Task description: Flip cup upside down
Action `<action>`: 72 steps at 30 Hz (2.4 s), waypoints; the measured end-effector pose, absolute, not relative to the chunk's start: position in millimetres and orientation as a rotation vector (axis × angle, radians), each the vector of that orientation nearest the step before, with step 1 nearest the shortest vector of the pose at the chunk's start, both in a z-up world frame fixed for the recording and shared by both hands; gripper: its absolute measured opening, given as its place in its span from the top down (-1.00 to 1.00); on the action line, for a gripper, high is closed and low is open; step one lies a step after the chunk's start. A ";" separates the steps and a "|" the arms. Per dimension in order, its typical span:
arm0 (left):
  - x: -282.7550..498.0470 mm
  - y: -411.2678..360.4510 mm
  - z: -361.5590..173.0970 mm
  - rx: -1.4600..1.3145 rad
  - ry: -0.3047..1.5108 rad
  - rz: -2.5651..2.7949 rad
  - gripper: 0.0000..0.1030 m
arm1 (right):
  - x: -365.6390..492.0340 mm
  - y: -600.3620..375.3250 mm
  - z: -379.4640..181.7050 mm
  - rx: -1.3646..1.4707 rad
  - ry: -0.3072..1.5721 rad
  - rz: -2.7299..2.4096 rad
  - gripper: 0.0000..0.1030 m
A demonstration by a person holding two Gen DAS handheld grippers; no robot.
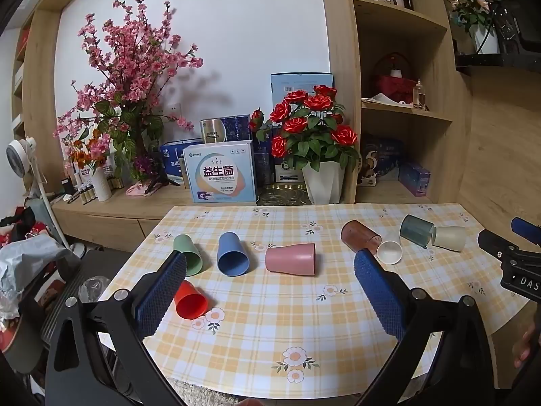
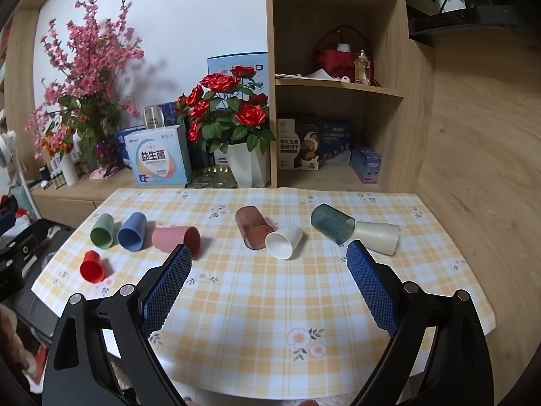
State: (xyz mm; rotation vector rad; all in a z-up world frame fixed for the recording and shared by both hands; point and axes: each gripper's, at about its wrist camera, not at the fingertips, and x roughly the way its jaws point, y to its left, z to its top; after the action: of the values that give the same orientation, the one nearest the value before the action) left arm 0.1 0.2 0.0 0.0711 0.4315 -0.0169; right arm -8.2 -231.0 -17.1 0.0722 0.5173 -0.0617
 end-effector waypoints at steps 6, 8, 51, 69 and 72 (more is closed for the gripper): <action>-0.3 0.2 0.4 0.073 0.429 -0.017 -0.88 | -8.2 -230.7 -16.5 0.071 0.517 -0.062 -0.75; -0.2 0.2 0.4 0.073 0.431 -0.019 -0.88 | -9.0 -230.1 -15.9 0.069 0.514 -0.064 -0.75; -0.5 1.9 -1.5 0.068 0.441 -0.024 -0.88 | -9.0 -230.9 -15.7 0.069 0.513 -0.064 -0.75; -0.7 1.0 -3.4 0.068 0.446 -0.027 -0.88 | -9.1 -231.0 -16.5 0.070 0.514 -0.065 -0.75; -0.5 1.0 -3.4 0.068 0.447 -0.027 -0.88 | -9.1 -231.1 -16.6 0.069 0.515 -0.065 -0.75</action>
State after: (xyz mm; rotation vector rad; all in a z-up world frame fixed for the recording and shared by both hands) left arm -0.5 1.0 -3.4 0.0680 0.4473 -0.0272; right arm -9.1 -231.1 -16.6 0.0694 0.5148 -0.0648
